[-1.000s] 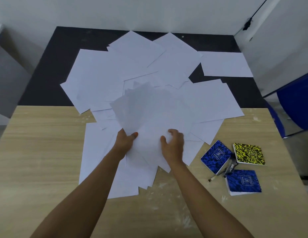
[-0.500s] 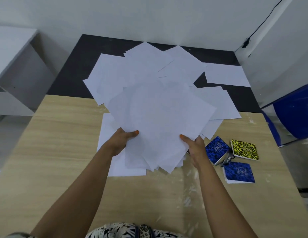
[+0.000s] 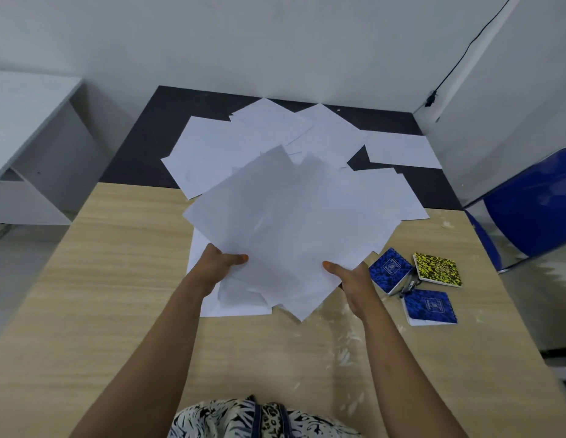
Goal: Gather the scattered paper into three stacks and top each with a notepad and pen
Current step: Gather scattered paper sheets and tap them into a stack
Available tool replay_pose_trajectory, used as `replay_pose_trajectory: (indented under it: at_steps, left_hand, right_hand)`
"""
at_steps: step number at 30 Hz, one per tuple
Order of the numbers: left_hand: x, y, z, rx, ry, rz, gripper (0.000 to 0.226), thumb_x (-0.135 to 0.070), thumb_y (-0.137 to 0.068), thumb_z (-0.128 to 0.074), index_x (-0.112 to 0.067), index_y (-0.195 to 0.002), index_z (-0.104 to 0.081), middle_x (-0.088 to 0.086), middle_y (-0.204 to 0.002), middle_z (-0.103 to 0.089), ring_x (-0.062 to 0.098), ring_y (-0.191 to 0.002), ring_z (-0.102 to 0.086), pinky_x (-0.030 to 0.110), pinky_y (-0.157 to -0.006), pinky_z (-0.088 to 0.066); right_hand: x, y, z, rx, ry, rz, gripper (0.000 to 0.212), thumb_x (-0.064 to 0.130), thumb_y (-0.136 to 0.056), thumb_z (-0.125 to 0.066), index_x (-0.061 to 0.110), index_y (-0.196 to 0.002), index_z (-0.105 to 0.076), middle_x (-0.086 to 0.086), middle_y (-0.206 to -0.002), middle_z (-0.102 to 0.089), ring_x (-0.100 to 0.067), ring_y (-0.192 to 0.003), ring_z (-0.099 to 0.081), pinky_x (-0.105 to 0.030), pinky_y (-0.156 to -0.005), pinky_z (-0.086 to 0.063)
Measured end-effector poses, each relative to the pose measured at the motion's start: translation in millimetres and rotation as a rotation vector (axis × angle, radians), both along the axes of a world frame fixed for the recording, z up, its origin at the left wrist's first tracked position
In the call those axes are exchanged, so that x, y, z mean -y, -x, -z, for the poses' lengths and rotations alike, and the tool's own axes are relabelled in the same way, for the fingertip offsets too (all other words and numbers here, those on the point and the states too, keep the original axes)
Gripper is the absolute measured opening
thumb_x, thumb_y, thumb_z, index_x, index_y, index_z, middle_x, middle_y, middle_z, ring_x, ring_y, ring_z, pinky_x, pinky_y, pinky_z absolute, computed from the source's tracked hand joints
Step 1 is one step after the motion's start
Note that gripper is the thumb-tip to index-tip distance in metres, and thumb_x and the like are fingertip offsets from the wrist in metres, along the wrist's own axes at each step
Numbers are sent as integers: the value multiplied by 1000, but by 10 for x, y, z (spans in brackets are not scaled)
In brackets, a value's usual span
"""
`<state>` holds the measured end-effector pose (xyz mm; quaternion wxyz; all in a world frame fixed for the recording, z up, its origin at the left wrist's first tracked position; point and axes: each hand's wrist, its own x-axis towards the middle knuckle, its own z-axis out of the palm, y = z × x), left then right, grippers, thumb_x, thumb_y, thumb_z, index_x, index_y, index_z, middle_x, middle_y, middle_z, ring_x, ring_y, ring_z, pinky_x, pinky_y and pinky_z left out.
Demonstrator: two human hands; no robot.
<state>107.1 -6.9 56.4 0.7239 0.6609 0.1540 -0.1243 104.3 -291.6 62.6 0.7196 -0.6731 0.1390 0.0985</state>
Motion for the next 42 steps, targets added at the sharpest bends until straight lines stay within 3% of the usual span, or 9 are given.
replay_pose_trajectory:
  at_steps: [4,10,16,20,25,29,34,39,42]
  left_hand:
    - [1,90,-13,12,0,-26,40,9,-78,-68,-18,-107,-63,8,-111,-69,28,-105,-65,44,-93,-51]
    - [-75,201,-95,65,22,-40,50,7,-65,-74,-6,-112,-63,16,-109,-69,36,-101,-66,50,-88,-54]
    - [-29,274,-169,93,-11,-70,46,-4,-67,-80,-11,-110,-65,10,-106,-71,30,-97,-68,52,-88,-54]
    - [23,335,-218,132,21,-137,55,-21,-63,-80,-12,-114,-63,8,-109,-70,29,-99,-67,51,-88,-54]
    - [47,366,-307,209,78,-175,53,-18,-64,-81,-17,-114,-63,3,-109,-71,25,-101,-67,43,-85,-56]
    - [31,339,-367,307,19,-232,66,-28,-60,-83,-16,-121,-60,3,-112,-69,23,-103,-66,40,-84,-55]
    - [74,297,-466,420,-51,-234,58,-34,-69,-71,-13,-121,-59,6,-112,-68,23,-104,-65,39,-86,-54]
    - [68,253,-512,487,-57,-229,46,-29,-72,-63,-17,-116,-57,6,-110,-65,23,-102,-63,35,-86,-53]
    - [59,247,-457,442,-74,-231,40,-21,-75,-63,-15,-115,-60,0,-104,-69,18,-97,-65,32,-80,-52]
  right_hand:
    - [-25,38,-60,20,63,-69,31,-2,-79,-73,12,-105,-66,4,-96,-73,-7,-86,-71,-18,-73,-54]
    - [-22,43,-113,1,190,-93,44,15,-70,-84,3,-106,-61,-2,-96,-69,-16,-89,-67,-21,-70,-50]
    - [-238,151,-236,79,127,-169,43,-1,-76,-75,14,-113,-61,-3,-106,-71,-18,-98,-68,-29,-83,-54]
    - [-429,250,-227,122,58,-19,31,-3,-79,-71,17,-102,-64,-2,-96,-72,-21,-91,-69,-28,-75,-54]
    - [-510,297,-310,196,-30,102,24,1,-79,-73,17,-96,-68,1,-89,-74,-18,-87,-71,-31,-75,-56]
    - [-558,282,-380,232,-20,80,35,-1,-76,-73,6,-109,-64,-6,-97,-72,-19,-88,-70,-29,-74,-54]
    - [-656,306,-464,320,-53,35,46,4,-70,-61,4,-115,-53,-3,-93,-65,-11,-82,-65,-20,-69,-51]
    - [-716,285,-483,374,-64,75,34,2,-72,-56,5,-106,-55,-7,-90,-60,-19,-78,-58,-28,-69,-49]
    - [-776,291,-436,354,-39,117,29,4,-72,-58,8,-101,-59,1,-81,-62,-15,-71,-58,-23,-63,-49]
